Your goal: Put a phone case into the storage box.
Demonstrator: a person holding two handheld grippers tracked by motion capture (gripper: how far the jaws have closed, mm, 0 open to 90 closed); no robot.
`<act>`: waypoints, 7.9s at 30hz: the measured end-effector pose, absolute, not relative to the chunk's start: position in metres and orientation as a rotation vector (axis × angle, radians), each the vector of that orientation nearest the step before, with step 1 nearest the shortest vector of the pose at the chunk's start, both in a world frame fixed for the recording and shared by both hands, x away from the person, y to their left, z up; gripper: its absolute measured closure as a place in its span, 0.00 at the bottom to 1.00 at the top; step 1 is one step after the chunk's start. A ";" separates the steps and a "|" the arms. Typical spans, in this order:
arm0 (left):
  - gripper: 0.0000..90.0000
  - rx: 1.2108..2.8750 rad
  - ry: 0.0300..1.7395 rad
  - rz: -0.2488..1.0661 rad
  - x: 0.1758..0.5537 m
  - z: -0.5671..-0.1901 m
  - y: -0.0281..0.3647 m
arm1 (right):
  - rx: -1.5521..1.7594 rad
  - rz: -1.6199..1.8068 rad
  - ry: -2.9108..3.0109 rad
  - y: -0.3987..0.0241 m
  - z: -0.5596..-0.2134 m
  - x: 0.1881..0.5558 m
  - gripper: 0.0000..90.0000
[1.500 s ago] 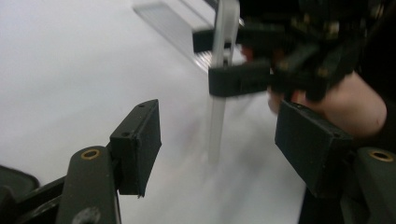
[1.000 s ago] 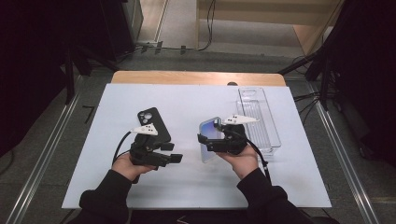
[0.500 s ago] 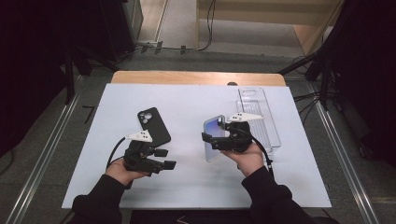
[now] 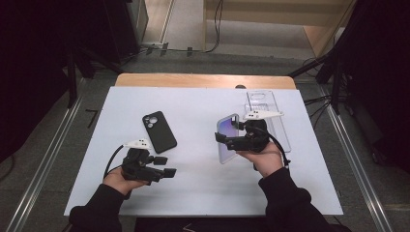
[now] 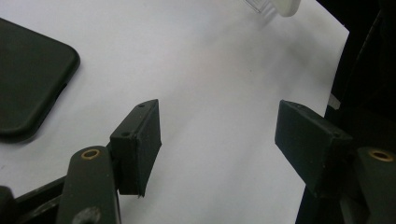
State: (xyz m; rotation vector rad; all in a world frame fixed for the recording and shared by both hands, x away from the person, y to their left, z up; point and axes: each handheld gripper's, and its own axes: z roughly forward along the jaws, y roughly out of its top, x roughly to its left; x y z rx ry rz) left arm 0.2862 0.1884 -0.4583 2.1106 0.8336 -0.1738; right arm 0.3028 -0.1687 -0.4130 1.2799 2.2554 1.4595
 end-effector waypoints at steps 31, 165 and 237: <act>0.35 2.071 0.943 -0.163 0.287 -0.462 0.203 | 1.326 1.442 2.075 -0.220 -0.375 0.318 0.18; 0.35 2.049 1.077 -0.232 0.300 -0.463 0.205 | 1.557 1.192 2.139 -0.231 -0.395 0.417 0.05; 0.35 2.074 0.975 -0.243 0.299 -0.457 0.199 | 1.229 1.223 2.652 -0.232 -0.471 0.245 0.29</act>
